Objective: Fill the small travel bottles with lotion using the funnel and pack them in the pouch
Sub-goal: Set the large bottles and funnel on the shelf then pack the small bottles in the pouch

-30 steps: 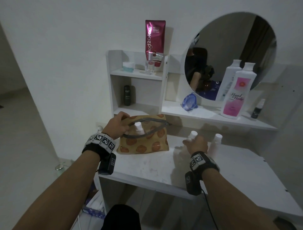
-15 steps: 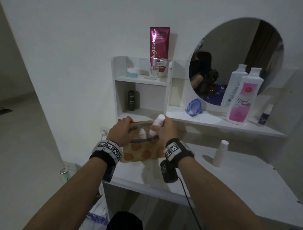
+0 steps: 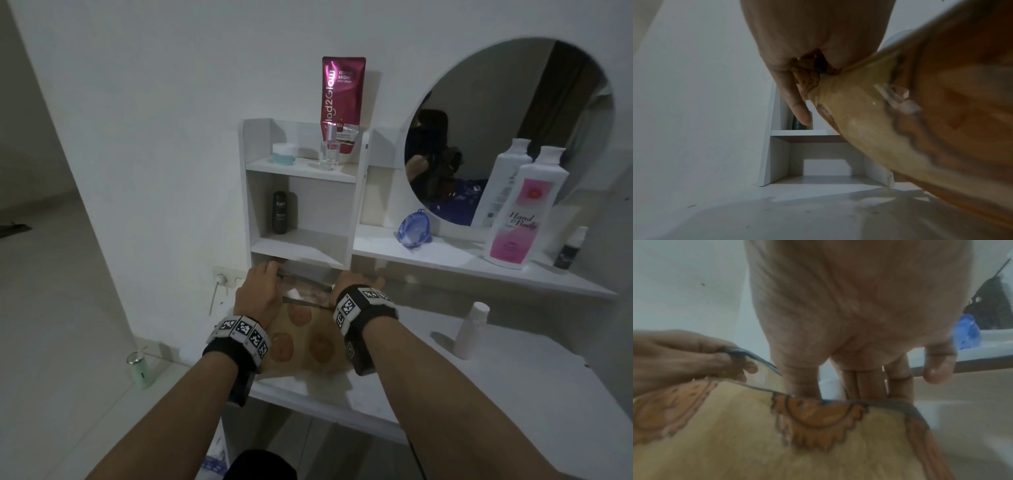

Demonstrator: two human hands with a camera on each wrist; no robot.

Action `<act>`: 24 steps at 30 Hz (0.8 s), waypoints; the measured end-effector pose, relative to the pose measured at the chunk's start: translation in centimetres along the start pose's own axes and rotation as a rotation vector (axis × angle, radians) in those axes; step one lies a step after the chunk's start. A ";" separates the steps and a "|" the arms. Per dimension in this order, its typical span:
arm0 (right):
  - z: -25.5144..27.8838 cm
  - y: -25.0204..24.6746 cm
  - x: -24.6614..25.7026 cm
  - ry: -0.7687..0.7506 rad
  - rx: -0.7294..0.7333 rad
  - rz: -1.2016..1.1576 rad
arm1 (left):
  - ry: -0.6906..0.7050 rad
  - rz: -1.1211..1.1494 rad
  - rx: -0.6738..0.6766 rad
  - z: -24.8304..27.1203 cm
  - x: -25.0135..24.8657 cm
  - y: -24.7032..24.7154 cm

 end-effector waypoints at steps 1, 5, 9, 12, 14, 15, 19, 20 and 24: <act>-0.1 0.2 -0.2 -0.011 0.029 -0.027 | -0.022 -0.030 -0.010 0.0 -0.4 0.0; 0.2 -0.7 -1.0 -0.059 0.098 -0.103 | -0.034 -0.014 -0.091 -0.3 -1.2 -0.4; 0.5 -3.9 -1.5 -0.075 0.095 -0.097 | 0.097 0.001 -0.245 -0.3 -2.1 -1.2; -0.5 -5.1 -2.4 -0.060 0.107 -0.151 | 0.168 0.056 -0.305 -0.4 -2.6 -1.4; -0.8 -5.5 -3.3 -0.076 0.073 -0.134 | 0.202 0.117 -0.316 -0.7 -2.7 -1.2; -0.9 -5.5 -3.7 -0.084 0.063 -0.133 | 0.205 0.145 -0.321 -0.9 -2.8 -1.2; -1.0 -5.4 -5.3 -0.064 -0.084 -0.130 | 0.218 0.216 -0.323 -2.0 -3.7 -0.6; -1.2 -5.3 -5.7 -0.048 -0.127 -0.149 | 0.228 0.231 -0.318 -2.2 -4.1 -0.4; -1.6 -4.7 -7.2 0.024 -0.136 -0.210 | 0.292 0.259 -0.304 -2.6 -5.8 -0.2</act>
Point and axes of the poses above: each hand's wrist, its own z-axis away from the middle knuckle, its own y-axis out of the palm, x = y × z, the point moved 4 cm from there along -z, towards the middle knuckle, and after that the axes turned 1 degree about x, right-handed, at the moved point
